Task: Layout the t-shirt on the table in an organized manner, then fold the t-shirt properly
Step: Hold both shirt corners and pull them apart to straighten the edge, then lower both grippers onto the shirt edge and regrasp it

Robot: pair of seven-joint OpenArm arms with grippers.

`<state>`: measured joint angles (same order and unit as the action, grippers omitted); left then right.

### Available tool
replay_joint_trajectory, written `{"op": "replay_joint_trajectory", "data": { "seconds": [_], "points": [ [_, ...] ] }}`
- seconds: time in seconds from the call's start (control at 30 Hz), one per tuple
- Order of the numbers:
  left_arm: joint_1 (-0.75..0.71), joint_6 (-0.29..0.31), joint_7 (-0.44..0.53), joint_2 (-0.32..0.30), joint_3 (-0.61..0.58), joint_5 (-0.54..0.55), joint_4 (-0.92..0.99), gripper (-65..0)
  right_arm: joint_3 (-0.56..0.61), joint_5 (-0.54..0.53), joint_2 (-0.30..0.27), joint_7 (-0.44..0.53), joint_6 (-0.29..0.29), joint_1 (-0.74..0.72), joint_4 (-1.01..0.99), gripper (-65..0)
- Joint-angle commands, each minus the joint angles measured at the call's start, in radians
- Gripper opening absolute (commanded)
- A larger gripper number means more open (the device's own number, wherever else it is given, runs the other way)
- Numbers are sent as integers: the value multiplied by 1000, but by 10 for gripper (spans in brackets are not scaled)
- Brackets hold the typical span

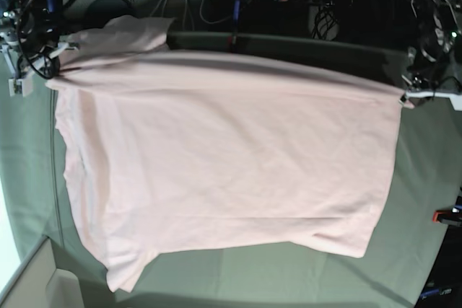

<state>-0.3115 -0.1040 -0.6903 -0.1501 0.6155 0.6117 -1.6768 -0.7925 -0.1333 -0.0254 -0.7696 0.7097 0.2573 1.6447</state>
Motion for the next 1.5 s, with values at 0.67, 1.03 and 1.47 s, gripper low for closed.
{"op": "replay_joint_trajectory", "data": {
  "seconds": [0.67, 1.03, 1.47],
  "points": [
    [320, -6, 30, -18, 2, -9, 177, -649, 107, 56, -38, 25, -12, -335, -162, -650],
    [486, -6, 30, -19, 2, -9, 383, -649, 117, 215, -60, 89, -12, -536, -404, -650],
    [558, -12, 21, -55, 1, -9, 550, -554, 120, 289, -94, 166, -12, -637, -611, -535]
  ]
}}
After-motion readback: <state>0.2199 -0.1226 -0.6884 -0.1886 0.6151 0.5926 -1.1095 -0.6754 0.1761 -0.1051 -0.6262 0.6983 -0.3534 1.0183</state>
